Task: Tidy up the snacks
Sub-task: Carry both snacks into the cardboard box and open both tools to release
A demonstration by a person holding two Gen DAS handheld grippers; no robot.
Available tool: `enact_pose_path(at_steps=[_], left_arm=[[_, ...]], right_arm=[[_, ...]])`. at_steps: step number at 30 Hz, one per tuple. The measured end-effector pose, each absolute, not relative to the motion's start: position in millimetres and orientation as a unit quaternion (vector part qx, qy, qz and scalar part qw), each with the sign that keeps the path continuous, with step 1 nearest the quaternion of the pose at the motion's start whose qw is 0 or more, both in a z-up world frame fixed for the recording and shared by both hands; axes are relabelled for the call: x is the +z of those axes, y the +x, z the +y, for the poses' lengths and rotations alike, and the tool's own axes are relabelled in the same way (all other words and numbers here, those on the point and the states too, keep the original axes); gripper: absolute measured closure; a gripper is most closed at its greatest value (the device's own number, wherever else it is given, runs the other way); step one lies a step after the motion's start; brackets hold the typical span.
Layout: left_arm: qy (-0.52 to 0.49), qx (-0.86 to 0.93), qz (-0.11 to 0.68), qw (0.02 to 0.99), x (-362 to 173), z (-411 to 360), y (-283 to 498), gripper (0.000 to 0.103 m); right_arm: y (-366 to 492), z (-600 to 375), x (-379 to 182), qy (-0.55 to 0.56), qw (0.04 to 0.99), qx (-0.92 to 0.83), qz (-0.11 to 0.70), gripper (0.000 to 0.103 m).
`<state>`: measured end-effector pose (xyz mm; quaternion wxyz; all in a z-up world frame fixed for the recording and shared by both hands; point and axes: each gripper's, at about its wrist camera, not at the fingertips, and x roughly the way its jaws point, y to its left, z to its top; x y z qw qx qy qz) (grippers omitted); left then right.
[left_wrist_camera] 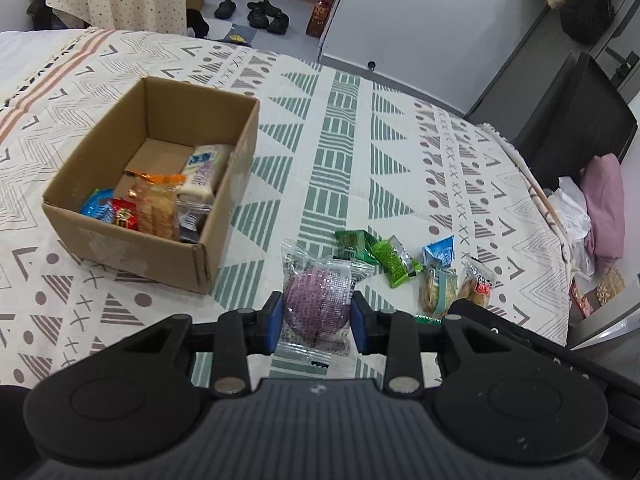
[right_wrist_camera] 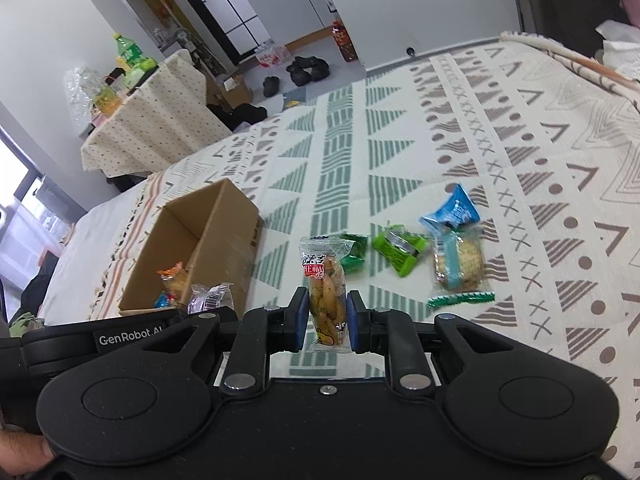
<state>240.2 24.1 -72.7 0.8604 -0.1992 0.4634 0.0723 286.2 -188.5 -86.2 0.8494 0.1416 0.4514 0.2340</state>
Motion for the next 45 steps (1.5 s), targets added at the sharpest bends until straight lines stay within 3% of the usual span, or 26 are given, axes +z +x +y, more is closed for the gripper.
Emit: enact_pose_path(at_steps=[45], left_arm=[[-0.261,0.122,0.412,0.865,-58.8,156.1,246.0,0.069]], right_arm=[[298.4,-78.6,-63.0,0.127,0.851,0.272,0.43,0.083]])
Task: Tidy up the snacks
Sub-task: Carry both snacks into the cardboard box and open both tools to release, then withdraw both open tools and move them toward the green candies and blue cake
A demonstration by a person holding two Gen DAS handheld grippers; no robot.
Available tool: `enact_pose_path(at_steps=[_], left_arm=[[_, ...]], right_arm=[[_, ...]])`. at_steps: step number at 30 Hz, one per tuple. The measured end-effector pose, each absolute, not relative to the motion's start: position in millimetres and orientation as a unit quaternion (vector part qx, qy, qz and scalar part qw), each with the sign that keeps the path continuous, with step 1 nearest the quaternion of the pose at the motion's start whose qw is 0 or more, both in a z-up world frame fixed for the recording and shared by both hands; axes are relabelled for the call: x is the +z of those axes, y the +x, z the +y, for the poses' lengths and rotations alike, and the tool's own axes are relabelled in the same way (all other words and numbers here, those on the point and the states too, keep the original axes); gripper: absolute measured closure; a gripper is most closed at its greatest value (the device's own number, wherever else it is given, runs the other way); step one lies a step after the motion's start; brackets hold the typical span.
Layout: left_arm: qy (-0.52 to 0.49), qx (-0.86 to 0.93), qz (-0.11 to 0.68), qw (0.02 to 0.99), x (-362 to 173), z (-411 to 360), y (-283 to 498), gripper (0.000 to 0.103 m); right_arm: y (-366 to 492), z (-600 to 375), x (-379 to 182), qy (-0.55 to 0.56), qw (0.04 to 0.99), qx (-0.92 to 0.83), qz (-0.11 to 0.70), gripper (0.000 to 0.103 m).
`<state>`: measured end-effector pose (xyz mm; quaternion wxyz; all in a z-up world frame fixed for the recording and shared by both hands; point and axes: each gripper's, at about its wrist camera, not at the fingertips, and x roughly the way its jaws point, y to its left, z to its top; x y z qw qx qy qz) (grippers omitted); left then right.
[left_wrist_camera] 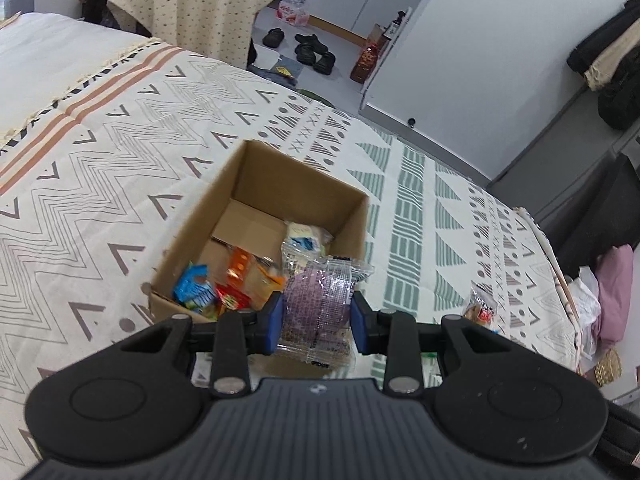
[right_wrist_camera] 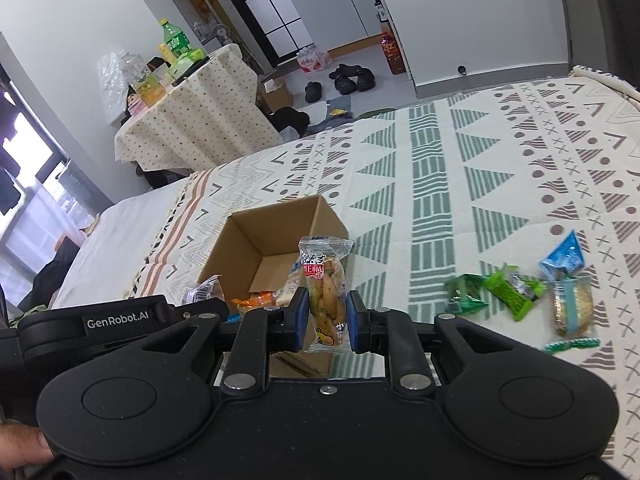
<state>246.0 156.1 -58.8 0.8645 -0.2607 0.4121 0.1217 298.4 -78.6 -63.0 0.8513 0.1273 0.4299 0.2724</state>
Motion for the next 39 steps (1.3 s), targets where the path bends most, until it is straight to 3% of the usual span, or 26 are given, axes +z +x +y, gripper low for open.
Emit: enact_pose_path(at_steps=[16,31,33,36,37,39], left_arm=[[-0.276,0.158,0.419,0.85,-75.2,208.7,272.7,0.069],[-0.278,0.189,0.432,0.837,-75.2,228.9,270.7,0.053],[-0.277,0.193,0.431,0.837,-72.8,230.3,268.3,0.046],[-0.272,0.197,0.429,0.839,-68.9,229.9,264.6,0.039],[-0.271,0.198,0.428,0.839,-67.5,229.2,263.1,0.036],[-0.265,0.203,0.422,0.843,-65.1,227.3,259.0,0.029]], right_arm=[[321.5,-20.8,-68.4,0.119,0.841,0.29,0.442,0.083],[338.0,13.1,-63.4,0.116,0.832,0.309,0.445,0.083],[340.1,16.3,-60.5,0.123,0.831,0.314,0.442,0.082],[341.1,19.3,-55.3,0.131,0.831,0.319,0.436,0.071],[341.1,19.5,-54.1,0.131,0.832,0.318,0.437,0.055],[339.3,16.0,-52.3,0.133,0.836,0.311,0.431,0.044]])
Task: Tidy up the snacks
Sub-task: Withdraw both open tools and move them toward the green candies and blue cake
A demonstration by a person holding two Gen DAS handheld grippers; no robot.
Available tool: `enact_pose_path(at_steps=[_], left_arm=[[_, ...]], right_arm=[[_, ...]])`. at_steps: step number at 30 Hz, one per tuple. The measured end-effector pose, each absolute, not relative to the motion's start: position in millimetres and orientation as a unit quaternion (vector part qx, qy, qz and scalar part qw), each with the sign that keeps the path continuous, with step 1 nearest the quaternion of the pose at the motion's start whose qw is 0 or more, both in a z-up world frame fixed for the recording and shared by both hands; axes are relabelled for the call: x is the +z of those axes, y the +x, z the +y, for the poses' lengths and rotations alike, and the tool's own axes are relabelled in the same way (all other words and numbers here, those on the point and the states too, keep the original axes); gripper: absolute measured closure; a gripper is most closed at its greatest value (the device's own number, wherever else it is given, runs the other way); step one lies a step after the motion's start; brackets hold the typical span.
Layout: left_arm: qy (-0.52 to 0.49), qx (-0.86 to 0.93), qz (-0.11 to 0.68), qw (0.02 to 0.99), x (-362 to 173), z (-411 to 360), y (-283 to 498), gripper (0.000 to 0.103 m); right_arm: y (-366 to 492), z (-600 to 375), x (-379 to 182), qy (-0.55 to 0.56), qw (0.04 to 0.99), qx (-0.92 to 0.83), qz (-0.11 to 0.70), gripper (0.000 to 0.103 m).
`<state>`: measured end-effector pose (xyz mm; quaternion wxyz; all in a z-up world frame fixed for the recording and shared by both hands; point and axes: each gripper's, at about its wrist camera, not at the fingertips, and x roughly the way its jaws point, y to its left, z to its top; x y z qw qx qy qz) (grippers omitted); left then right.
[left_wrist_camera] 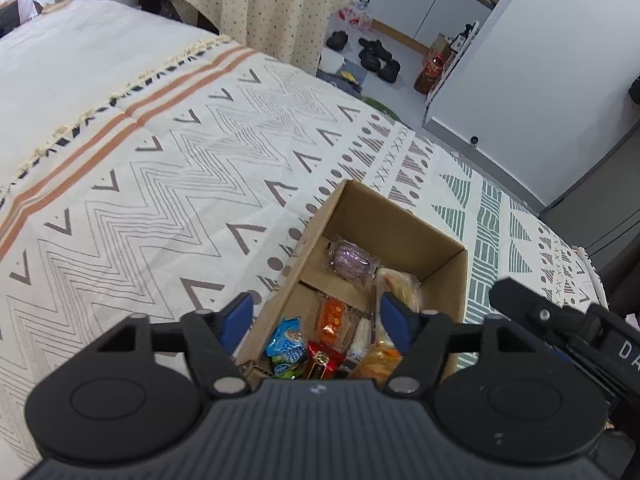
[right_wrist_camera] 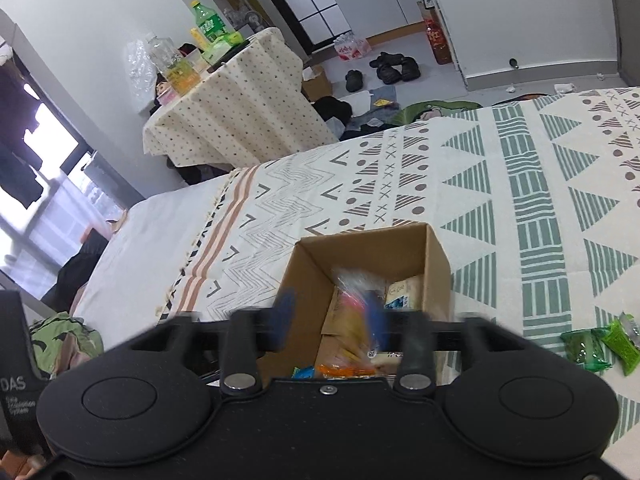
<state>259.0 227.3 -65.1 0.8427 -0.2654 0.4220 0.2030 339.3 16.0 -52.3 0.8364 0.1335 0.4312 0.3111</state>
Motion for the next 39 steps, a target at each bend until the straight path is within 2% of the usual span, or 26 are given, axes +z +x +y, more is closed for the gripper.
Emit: enact_pose_path(at_steps=[3,11,17,31,39], left_arm=[[-0.26,0.211,0.422,0.842,-63.6,223.7,254.4,0.018],[-0.246,0.214,0.44,0.837,-59.1,207.4,247.2,0.012],[-0.24,0.2,0.433,0.846,-50.8,186.9,240.8,0.0],[-0.218,0.171,0.425,0.862,-44.7,134.4,230.6,0.0],[-0.216,0.152,0.429,0.864,-44.3,103.0,229.6,0.0]], right_arm=[[336.8,7.4,-53.3,0.137,0.834,0.309,0.436,0.044],[324.5,-27.3,-60.1,0.137,0.837,0.283,0.448,0.044],[315.0,-54.0,-58.2,0.135,0.844,0.265,0.447,0.04],[295.3,-111.4,-52.6,0.134,0.866,0.229,0.423,0.009],[286.5,-149.9,-58.3,0.144,0.87,0.214,0.42,0.006]])
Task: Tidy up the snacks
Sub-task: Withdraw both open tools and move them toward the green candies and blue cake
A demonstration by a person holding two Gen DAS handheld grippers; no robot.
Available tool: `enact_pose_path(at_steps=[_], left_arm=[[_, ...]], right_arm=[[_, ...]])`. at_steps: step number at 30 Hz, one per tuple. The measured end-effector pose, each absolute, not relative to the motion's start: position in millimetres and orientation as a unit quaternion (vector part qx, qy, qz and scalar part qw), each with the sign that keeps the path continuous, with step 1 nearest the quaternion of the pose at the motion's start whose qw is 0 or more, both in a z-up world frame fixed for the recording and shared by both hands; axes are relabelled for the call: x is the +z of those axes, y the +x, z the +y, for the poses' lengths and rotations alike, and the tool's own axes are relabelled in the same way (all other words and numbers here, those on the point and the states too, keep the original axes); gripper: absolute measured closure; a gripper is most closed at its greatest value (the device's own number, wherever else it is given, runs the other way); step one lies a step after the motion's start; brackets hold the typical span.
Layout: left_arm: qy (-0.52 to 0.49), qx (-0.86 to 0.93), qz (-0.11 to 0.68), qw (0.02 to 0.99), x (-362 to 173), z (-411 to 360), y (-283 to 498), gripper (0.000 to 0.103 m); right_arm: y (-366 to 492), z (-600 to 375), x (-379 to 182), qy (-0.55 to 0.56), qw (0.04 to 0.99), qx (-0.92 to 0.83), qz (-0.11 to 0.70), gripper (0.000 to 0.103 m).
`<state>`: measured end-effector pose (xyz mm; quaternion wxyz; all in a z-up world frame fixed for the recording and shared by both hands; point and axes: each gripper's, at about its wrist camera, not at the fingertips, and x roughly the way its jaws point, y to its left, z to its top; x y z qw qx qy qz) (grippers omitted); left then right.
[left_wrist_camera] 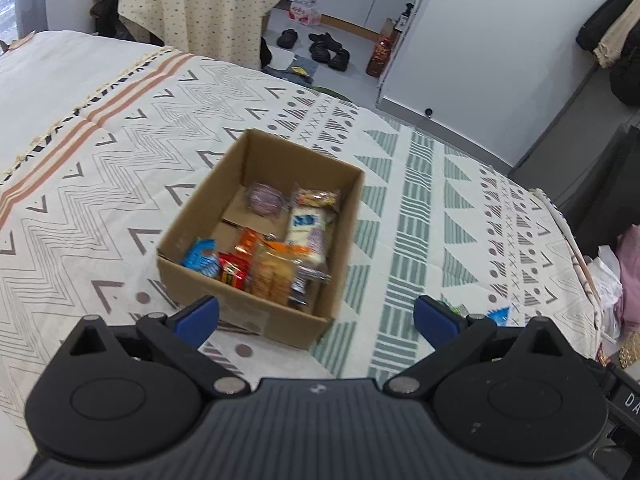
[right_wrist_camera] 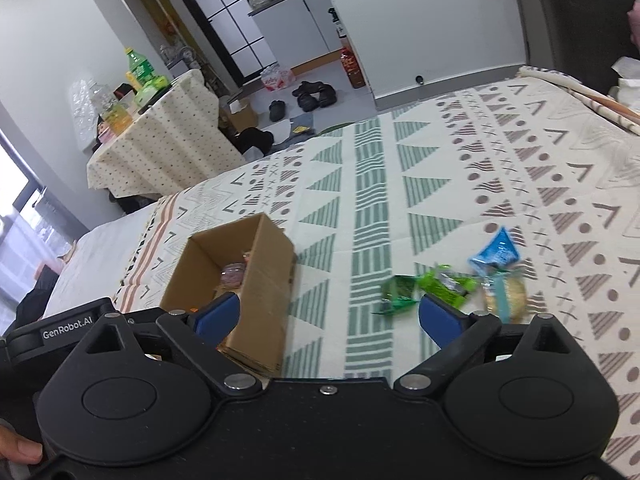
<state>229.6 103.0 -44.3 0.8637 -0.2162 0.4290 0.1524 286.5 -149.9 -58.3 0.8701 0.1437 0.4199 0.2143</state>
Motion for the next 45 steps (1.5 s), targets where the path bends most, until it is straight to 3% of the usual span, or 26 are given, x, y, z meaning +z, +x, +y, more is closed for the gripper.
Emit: enact_pose_path(at_steps=[45], left_arm=[[-0.166,0.146,0.435,0.873,-81.8,-23.7,267.4,0.0]], right_arm=[[301.9,-282.9,-134.1,0.202,0.859,0.19,0.431,0.007]])
